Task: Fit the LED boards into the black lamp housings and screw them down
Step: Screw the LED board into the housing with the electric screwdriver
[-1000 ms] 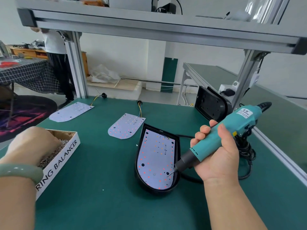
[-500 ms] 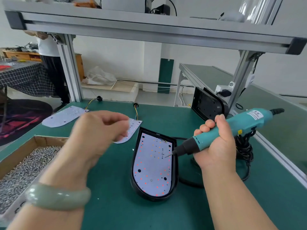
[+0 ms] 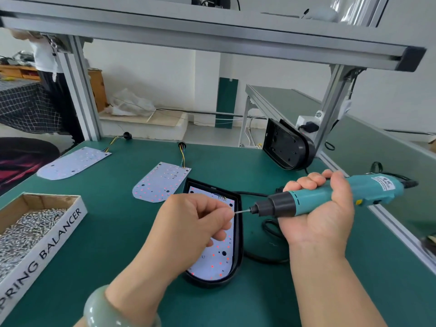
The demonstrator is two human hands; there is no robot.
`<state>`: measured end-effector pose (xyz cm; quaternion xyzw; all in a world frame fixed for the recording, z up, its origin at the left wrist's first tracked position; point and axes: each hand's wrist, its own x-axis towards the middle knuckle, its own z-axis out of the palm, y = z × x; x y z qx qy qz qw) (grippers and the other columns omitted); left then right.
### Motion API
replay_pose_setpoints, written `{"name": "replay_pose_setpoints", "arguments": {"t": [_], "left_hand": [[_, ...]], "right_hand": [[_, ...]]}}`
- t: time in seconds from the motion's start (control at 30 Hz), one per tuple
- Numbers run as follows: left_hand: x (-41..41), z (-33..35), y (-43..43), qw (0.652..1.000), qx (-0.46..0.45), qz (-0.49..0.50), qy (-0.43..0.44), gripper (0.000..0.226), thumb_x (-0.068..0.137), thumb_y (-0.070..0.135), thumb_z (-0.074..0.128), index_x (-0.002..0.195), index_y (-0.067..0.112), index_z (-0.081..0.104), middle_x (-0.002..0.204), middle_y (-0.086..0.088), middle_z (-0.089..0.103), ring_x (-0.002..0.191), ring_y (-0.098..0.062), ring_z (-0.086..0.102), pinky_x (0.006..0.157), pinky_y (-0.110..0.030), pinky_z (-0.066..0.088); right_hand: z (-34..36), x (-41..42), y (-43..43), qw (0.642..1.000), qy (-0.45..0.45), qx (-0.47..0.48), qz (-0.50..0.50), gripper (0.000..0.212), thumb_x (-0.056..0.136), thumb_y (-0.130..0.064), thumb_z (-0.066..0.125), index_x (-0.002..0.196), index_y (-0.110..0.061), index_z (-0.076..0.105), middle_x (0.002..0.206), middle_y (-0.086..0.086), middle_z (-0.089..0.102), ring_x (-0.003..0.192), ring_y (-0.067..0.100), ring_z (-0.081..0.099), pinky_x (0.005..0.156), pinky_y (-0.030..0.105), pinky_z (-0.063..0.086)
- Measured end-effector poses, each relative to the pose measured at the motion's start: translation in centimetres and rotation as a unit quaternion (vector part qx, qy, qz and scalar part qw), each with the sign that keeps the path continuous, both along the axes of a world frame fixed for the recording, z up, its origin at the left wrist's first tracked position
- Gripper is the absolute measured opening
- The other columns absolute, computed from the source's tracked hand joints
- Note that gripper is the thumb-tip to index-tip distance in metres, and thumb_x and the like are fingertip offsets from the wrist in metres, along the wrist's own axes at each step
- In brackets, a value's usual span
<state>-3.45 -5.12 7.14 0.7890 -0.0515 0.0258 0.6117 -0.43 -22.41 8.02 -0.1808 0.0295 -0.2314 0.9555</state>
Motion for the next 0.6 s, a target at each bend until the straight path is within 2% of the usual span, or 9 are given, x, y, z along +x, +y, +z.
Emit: {"name": "replay_pose_setpoints", "arguments": {"t": [0.17,0.27,0.37,0.6], "left_hand": [[-0.31,0.02,-0.71,1.0,-0.012,-0.014,-0.001,0.019,0.083,0.019,0.067,0.072,0.034,0.072,0.065,0.004,0.071,0.052,-0.003,0.061,0.049,-0.014,0.047],[-0.39,0.04,-0.89,1.0,-0.027,0.001,-0.002,0.019,0.083,0.018,0.067,0.065,0.021,0.073,0.063,0.003,0.071,0.05,-0.003,0.061,0.047,-0.013,0.046],[-0.47,0.08,-0.99,0.999,-0.041,0.013,-0.004,0.024,0.085,0.018,0.067,0.061,0.021,0.071,0.061,0.003,0.071,0.049,-0.003,0.061,0.046,-0.012,0.045],[-0.59,-0.19,-1.13,0.998,0.016,0.013,-0.056,0.017,0.08,0.025,0.068,0.063,0.024,0.07,0.059,0.007,0.068,0.05,-0.003,0.061,0.05,-0.014,0.048]], "right_hand": [[0.02,-0.06,0.29,1.0,-0.004,0.0,0.007,0.019,0.093,-0.025,0.054,0.075,-0.021,0.051,0.062,-0.01,0.05,0.052,0.005,0.046,0.06,0.019,0.039],[0.05,-0.07,0.29,1.0,-0.003,0.002,0.01,0.019,0.093,-0.023,0.052,0.075,-0.021,0.05,0.061,-0.01,0.049,0.051,0.006,0.045,0.057,0.019,0.038],[0.11,-0.18,0.33,1.0,-0.009,0.0,0.014,0.018,0.093,-0.02,0.05,0.075,-0.021,0.048,0.06,-0.01,0.048,0.05,0.006,0.045,0.056,0.019,0.039],[0.12,-0.26,0.64,1.0,-0.008,0.0,0.008,0.016,0.093,-0.02,0.051,0.077,-0.021,0.048,0.06,-0.01,0.048,0.05,0.005,0.043,0.056,0.019,0.038]]}}
